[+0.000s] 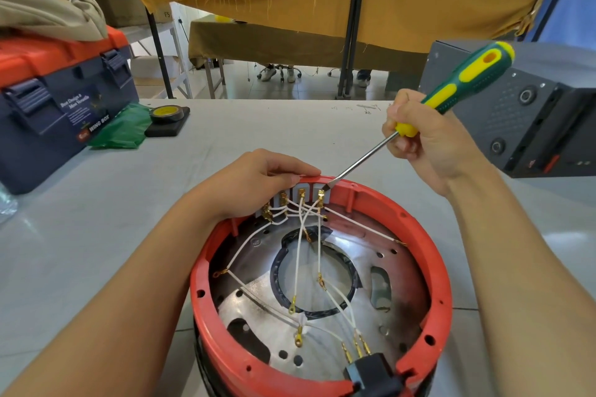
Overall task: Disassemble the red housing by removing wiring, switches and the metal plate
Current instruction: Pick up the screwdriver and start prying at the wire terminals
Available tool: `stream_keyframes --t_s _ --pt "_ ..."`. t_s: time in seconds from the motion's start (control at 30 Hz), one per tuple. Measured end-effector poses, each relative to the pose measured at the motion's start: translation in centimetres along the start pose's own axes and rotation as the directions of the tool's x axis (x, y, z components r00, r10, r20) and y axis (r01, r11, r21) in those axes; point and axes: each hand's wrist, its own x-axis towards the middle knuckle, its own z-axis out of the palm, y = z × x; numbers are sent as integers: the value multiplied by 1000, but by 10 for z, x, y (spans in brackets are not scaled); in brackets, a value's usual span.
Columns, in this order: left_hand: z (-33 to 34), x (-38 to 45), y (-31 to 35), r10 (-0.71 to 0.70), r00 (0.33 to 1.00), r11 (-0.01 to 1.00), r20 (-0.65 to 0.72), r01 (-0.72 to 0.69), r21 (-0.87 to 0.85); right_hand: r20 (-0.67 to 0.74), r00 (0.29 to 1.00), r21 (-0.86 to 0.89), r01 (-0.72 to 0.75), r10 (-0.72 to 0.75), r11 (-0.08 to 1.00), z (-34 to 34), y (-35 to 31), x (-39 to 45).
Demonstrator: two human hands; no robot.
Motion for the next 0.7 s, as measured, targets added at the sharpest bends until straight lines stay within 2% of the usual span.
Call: stream_keyframes --t_s 0.13,0.37,0.53,0.7 --pt "0 0 -1 9 1000 1000 -1 -9 0 -66 998 116 -7 15 993 -1 10 1" --pt "0 -1 1 10 1000 1000 8 -10 8 -213 974 217 -23 71 976 3 18 4" --pt "1 0 2 8 1000 1000 12 -8 15 -144 982 147 -102 123 984 24 27 2" --pt "1 0 1 -16 999 1000 28 16 -19 -191 981 212 -6 47 977 4 9 2"
